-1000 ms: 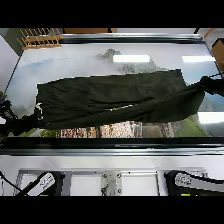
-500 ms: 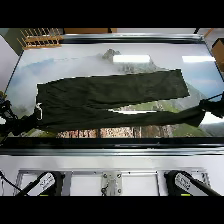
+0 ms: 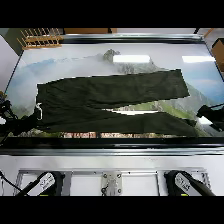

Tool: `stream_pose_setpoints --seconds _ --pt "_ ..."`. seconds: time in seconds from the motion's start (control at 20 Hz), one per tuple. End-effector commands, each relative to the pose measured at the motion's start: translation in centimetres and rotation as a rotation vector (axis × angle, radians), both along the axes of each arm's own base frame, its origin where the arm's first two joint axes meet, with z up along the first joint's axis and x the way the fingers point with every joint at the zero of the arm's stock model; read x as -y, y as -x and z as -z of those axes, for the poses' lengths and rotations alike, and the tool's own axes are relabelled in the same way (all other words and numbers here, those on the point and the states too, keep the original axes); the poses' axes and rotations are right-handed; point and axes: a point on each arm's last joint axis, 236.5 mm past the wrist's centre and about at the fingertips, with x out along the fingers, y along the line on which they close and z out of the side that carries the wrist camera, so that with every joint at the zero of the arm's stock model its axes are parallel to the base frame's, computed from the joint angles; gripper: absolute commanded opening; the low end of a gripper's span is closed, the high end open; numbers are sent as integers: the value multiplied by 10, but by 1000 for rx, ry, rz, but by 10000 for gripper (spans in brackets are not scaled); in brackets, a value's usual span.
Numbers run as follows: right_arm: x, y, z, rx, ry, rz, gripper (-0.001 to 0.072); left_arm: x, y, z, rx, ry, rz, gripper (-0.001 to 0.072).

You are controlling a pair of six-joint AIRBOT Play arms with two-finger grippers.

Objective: Fold the clothes and pants, and hang the long-sleeved shirts on hangers.

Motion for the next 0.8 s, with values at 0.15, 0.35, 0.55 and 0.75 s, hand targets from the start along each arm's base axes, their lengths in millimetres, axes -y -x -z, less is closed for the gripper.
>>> stream_pose_setpoints --seconds 0.15,0.35,0.55,0.75 --pt "-60 36 71 -56 -329 241 711 0 0 0 0 1 0 21" --pt "-56 27 86 26 -333 302 711 0 0 0 0 1 0 21" --pt "-49 16 91 76 -313 315 710 0 0 0 1 0 0 21" --pt "-54 20 105 27 -332 305 711 0 0 0 0 1 0 21"
